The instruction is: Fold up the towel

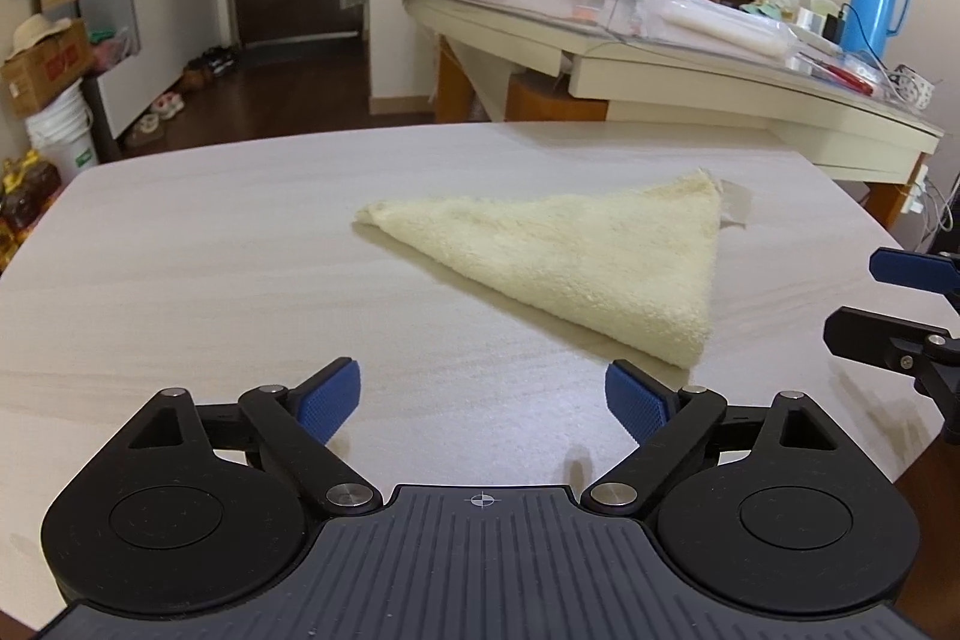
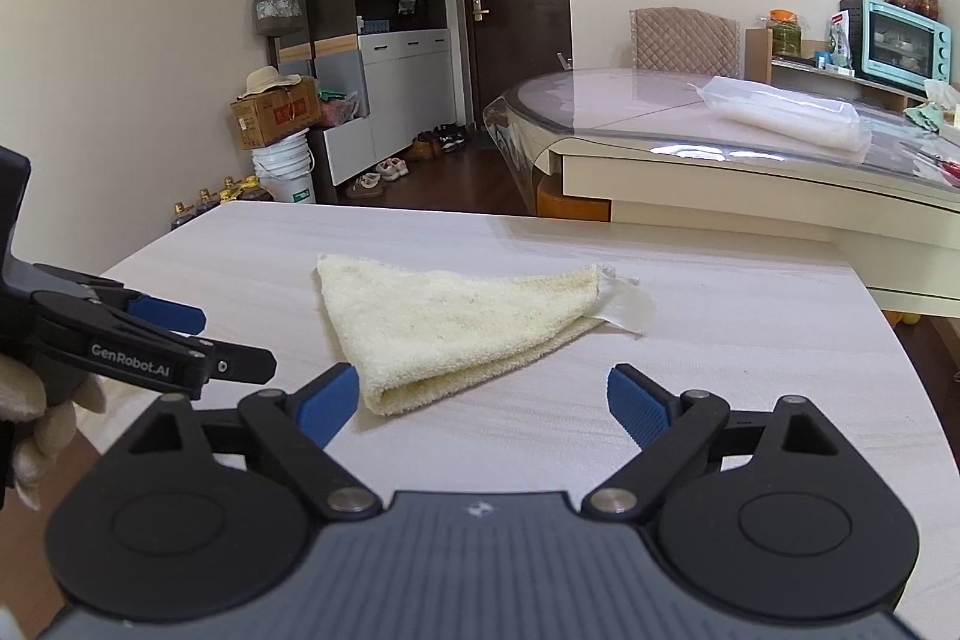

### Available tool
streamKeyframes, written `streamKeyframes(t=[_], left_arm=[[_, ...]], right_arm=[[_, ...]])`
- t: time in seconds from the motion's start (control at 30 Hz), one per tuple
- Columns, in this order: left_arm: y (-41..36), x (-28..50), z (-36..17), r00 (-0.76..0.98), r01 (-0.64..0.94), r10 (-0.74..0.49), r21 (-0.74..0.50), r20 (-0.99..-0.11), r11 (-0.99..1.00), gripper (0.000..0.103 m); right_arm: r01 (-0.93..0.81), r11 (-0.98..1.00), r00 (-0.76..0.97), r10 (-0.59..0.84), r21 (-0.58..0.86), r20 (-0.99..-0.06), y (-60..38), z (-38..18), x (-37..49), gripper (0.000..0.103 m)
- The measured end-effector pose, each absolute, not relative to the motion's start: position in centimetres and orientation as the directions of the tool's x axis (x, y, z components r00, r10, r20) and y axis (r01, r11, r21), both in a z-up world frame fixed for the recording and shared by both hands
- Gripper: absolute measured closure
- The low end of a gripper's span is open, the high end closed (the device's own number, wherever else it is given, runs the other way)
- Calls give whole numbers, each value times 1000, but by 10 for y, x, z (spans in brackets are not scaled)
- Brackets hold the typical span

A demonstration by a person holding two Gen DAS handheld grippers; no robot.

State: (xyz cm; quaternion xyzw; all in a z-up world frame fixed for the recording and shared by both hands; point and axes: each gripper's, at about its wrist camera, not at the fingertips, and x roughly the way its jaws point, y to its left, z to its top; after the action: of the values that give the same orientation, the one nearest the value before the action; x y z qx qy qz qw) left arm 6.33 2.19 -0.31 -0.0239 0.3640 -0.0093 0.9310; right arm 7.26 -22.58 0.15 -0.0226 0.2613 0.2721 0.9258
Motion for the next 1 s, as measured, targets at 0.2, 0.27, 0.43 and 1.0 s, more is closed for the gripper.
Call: streamKeyframes(t=[0.2, 0.27, 0.43, 1.0], left_arm=[[20, 64, -5, 733, 12, -48, -58, -678, 998, 10], [19, 64, -5, 731, 18, -52, -56, -680, 998, 10], [19, 64, -2, 740, 28, -57, -53, -670, 998, 10], [41, 89, 3, 751, 4, -26, -35, -660, 999, 10]], right_arm=[[-515, 851, 712, 491, 103, -502, -224, 0, 72, 12], [-518, 849, 707, 492, 101, -508, -224, -1, 72, 12], [-511, 853, 711, 487, 103, -507, -225, -1, 77, 14], [-458, 877, 709, 460, 148, -534, -218, -12, 198, 48]])
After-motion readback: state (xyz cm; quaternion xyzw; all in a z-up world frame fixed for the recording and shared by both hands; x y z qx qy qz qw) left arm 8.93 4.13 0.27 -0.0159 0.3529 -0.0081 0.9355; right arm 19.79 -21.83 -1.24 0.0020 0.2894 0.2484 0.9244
